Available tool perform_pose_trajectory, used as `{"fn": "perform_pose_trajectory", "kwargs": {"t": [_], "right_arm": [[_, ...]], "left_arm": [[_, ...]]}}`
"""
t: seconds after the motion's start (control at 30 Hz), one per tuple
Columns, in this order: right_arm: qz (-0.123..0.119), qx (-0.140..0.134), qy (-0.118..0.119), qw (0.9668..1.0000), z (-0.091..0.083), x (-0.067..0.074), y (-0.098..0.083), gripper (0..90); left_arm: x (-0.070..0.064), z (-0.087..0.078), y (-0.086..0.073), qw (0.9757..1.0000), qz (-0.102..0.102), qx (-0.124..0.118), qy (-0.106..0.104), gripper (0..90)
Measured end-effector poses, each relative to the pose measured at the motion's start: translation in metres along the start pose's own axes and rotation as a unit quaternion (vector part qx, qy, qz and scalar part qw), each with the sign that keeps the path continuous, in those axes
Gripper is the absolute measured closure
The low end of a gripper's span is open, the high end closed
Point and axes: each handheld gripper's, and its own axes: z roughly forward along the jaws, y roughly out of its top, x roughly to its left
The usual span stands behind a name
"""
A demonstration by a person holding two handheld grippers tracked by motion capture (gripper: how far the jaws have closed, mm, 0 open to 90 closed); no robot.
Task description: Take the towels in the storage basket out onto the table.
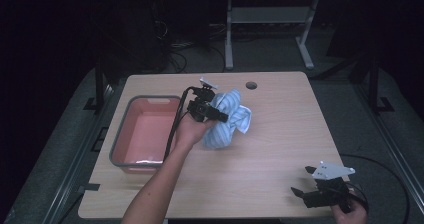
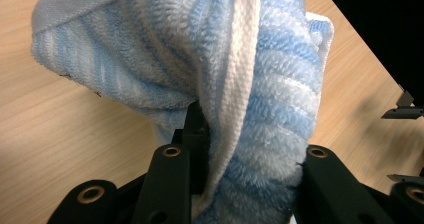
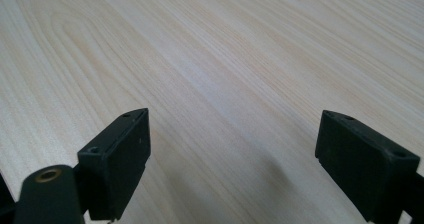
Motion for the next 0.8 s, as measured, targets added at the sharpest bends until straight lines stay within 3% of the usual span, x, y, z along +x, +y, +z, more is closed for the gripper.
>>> {"fn": "perform_pose_trajectory", "kwargs": {"t": [0.47,0.8], "right_arm": [[0.000,-0.002,0.002,1.0000,0.000,-0.001,0.000,13.9],[-0.002,-0.004,0.003,1.0000,0.000,0.000,0.001,13.9]], "left_arm": [[0.001,0.037,-0.001,0.9994,-0.003,0.028,0.021,68.5],[-0.004,0.058,-0.003,0.9991,-0.011,0.035,0.021,67.8]]}}
